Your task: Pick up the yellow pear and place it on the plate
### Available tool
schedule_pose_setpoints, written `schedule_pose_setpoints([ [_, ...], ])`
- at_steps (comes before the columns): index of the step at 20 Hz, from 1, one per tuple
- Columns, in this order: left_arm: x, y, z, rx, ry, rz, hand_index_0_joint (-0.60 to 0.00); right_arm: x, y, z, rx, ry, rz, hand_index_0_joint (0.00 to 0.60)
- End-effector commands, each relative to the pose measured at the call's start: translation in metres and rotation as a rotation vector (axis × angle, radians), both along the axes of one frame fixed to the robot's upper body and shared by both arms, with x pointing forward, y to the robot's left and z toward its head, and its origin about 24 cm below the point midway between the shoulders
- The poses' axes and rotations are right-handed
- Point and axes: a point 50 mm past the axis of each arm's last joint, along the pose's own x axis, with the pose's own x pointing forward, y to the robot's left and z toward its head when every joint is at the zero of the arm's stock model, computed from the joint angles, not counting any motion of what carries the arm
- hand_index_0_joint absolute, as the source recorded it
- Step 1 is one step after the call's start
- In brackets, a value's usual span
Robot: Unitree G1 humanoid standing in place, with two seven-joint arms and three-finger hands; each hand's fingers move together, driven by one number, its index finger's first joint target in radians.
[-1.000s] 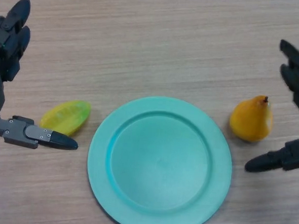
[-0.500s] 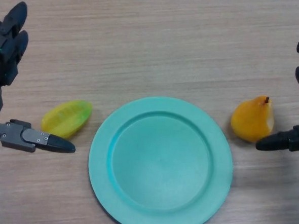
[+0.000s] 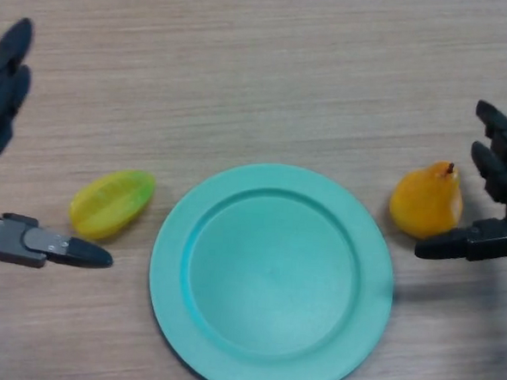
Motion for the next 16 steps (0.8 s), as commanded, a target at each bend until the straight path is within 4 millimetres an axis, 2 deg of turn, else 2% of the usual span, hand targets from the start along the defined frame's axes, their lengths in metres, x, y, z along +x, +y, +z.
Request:
schedule_pose_setpoints([
  [1, -0.016, 0.013, 0.036, 0.075, -0.233, 0.041, 0.0, 0.014, -0.005, 0.045, 0.014, -0.252, -0.003, 0.0],
  [5, -0.021, 0.015, 0.031, 0.136, -0.225, 0.065, 0.0, 0.019, 0.007, 0.034, 0.059, -0.256, 0.029, 0.0],
  [6, -0.021, 0.015, 0.031, 0.137, -0.224, 0.066, 0.0, 0.019, 0.008, 0.033, 0.062, -0.255, 0.03, 0.05],
  [7, -0.022, 0.015, 0.031, 0.136, -0.224, 0.068, 0.0, 0.019, 0.009, 0.032, 0.063, -0.252, 0.032, 0.2],
  [8, -0.022, 0.015, 0.031, 0.134, -0.223, 0.069, 0.0, 0.019, 0.01, 0.031, 0.062, -0.25, 0.034, 0.3],
  [9, -0.023, 0.016, 0.031, 0.126, -0.22, 0.07, 0.0, 0.02, 0.012, 0.029, 0.051, -0.253, 0.039, 0.449],
  [10, -0.024, 0.016, 0.032, 0.115, -0.219, 0.071, 0.0, 0.021, 0.015, 0.027, 0.04, -0.259, 0.042, 0.549],
  [11, -0.025, 0.017, 0.032, 0.102, -0.217, 0.075, 0.0, 0.022, 0.018, 0.023, 0.042, -0.256, 0.041, 0.6],
  [16, -0.024, 0.016, 0.035, 0.106, -0.223, 0.08, 0.0, 0.023, 0.017, 0.021, 0.094, -0.261, 0.001, 0.6],
])
